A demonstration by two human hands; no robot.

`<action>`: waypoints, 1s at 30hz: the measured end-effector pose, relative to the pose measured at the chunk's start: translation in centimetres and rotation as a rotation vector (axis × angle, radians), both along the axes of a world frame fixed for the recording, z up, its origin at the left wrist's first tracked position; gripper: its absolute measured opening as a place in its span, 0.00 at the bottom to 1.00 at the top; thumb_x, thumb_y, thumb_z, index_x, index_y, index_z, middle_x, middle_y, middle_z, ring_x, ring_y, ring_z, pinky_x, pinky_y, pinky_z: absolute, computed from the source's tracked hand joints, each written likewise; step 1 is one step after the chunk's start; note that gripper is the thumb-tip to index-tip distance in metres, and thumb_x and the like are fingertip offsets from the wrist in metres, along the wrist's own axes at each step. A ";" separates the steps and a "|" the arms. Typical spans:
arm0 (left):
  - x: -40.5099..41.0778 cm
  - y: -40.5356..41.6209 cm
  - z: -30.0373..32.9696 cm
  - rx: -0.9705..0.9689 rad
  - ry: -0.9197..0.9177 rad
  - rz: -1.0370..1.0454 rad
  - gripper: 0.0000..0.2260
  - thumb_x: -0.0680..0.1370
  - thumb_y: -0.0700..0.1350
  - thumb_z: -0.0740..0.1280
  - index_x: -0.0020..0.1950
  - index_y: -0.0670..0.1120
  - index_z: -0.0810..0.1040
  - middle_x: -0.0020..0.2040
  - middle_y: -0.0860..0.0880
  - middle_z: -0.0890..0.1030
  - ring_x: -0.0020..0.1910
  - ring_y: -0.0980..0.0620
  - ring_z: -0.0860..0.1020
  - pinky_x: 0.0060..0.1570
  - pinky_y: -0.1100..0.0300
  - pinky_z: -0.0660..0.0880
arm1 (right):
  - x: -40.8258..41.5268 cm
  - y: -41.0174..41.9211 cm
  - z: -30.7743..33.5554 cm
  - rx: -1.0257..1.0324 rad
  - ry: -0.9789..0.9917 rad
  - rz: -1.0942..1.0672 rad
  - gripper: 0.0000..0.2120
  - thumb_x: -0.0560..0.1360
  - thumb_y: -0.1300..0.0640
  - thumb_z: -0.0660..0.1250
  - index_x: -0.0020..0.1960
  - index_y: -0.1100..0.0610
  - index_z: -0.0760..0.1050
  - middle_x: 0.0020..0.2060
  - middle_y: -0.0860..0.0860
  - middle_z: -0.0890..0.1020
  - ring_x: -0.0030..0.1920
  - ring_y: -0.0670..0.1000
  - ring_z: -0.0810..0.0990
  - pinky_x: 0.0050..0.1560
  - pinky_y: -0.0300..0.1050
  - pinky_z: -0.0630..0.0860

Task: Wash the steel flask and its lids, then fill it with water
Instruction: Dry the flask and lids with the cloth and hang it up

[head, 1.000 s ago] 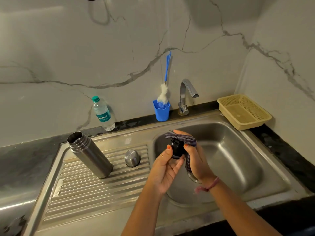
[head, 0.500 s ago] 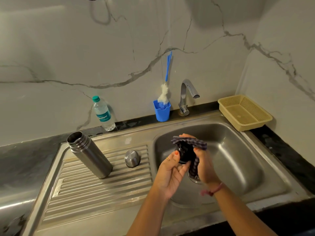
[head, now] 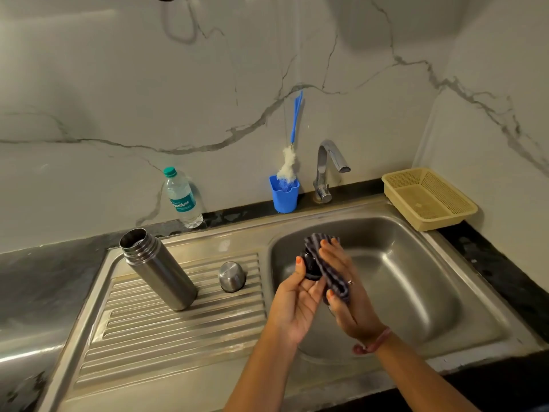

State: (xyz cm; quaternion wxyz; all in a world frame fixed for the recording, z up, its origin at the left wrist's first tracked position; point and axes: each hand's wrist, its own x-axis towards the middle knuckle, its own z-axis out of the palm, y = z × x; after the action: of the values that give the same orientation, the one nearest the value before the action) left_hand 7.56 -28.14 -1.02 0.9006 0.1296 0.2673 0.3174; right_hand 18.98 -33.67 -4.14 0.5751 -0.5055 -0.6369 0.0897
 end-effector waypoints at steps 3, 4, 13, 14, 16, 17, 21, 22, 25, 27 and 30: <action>0.0 -0.3 -0.2 0.025 0.001 -0.032 0.15 0.78 0.42 0.65 0.58 0.33 0.81 0.58 0.34 0.81 0.52 0.45 0.84 0.57 0.55 0.79 | -1.0 0.8 0.7 -0.052 0.518 0.020 0.24 0.74 0.57 0.56 0.68 0.65 0.67 0.65 0.56 0.75 0.69 0.56 0.71 0.67 0.45 0.68; -0.1 -0.4 -0.1 0.042 0.009 -0.048 0.15 0.78 0.41 0.65 0.57 0.33 0.81 0.58 0.34 0.81 0.51 0.45 0.84 0.54 0.56 0.81 | -0.9 1.2 1.2 -0.078 0.641 0.033 0.23 0.74 0.56 0.55 0.66 0.65 0.70 0.62 0.56 0.78 0.66 0.55 0.74 0.65 0.45 0.71; -1.0 0.5 0.0 0.174 0.208 -0.013 0.09 0.79 0.36 0.63 0.55 0.33 0.79 0.50 0.37 0.82 0.43 0.48 0.83 0.45 0.60 0.83 | 0.5 2.3 3.0 -0.052 -0.066 0.028 0.19 0.71 0.59 0.58 0.59 0.63 0.77 0.56 0.55 0.81 0.60 0.54 0.77 0.63 0.56 0.72; -0.9 0.3 -0.3 0.161 0.213 0.001 0.09 0.80 0.36 0.62 0.55 0.33 0.79 0.49 0.37 0.81 0.42 0.48 0.81 0.45 0.60 0.82 | 0.5 2.3 2.9 -0.017 -0.189 0.022 0.20 0.71 0.58 0.59 0.60 0.64 0.77 0.58 0.55 0.80 0.62 0.54 0.76 0.66 0.55 0.70; -0.7 -0.2 -0.4 0.128 0.199 0.027 0.09 0.81 0.36 0.62 0.54 0.34 0.81 0.47 0.38 0.81 0.41 0.49 0.80 0.43 0.60 0.82 | 0.4 1.9 2.4 0.032 -0.298 0.008 0.22 0.72 0.56 0.59 0.63 0.64 0.75 0.63 0.55 0.77 0.67 0.56 0.72 0.69 0.55 0.66; -0.6 -0.4 -0.4 0.102 0.176 0.035 0.10 0.81 0.38 0.63 0.52 0.35 0.83 0.47 0.38 0.81 0.42 0.49 0.81 0.43 0.59 0.82 | 0.4 1.6 1.8 0.057 -0.312 -0.010 0.23 0.74 0.54 0.59 0.65 0.63 0.73 0.65 0.55 0.75 0.69 0.56 0.70 0.70 0.54 0.64; -0.7 -1.1 0.4 0.007 0.046 -0.005 0.13 0.75 0.44 0.66 0.50 0.36 0.85 0.49 0.39 0.84 0.44 0.48 0.84 0.47 0.56 0.83 | -0.2 0.7 -0.7 0.107 -0.243 -0.100 0.24 0.80 0.47 0.53 0.69 0.61 0.66 0.69 0.55 0.70 0.72 0.59 0.65 0.73 0.58 0.60; -0.7 -1.3 0.4 0.001 0.034 -0.020 0.14 0.75 0.44 0.67 0.51 0.36 0.85 0.50 0.38 0.84 0.44 0.47 0.85 0.48 0.56 0.82 | -0.5 0.7 -1.1 0.112 -0.177 -0.115 0.24 0.80 0.47 0.54 0.69 0.61 0.66 0.69 0.55 0.69 0.72 0.60 0.65 0.73 0.57 0.60; -0.9 -1.6 0.1 0.022 0.028 -0.041 0.15 0.76 0.43 0.66 0.55 0.33 0.82 0.53 0.36 0.83 0.46 0.46 0.85 0.49 0.57 0.81 | -1.8 1.1 -1.2 0.070 0.249 -0.116 0.21 0.77 0.52 0.56 0.66 0.62 0.69 0.64 0.58 0.74 0.67 0.59 0.71 0.69 0.56 0.66; -1.3 -1.3 -0.1 0.094 0.053 -0.037 0.16 0.76 0.40 0.66 0.59 0.32 0.79 0.55 0.36 0.83 0.50 0.46 0.84 0.50 0.58 0.82 | -2.2 1.5 -0.9 -0.030 0.641 -0.083 0.20 0.75 0.52 0.55 0.61 0.61 0.74 0.58 0.60 0.79 0.62 0.59 0.76 0.65 0.61 0.70; -1.9 -0.6 -0.4 0.191 0.134 -0.028 0.14 0.74 0.38 0.68 0.58 0.33 0.79 0.53 0.36 0.83 0.49 0.47 0.85 0.46 0.59 0.82 | -1.7 2.1 0.0 -0.192 0.851 -0.078 0.24 0.72 0.46 0.55 0.56 0.60 0.78 0.53 0.61 0.82 0.58 0.60 0.79 0.64 0.62 0.71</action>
State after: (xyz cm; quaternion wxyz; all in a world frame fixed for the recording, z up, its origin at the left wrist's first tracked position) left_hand 5.69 -28.71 -1.39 0.8686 0.2396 0.2936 0.3193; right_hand 17.32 -31.52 -4.10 0.7396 -0.4985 -0.3124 0.3270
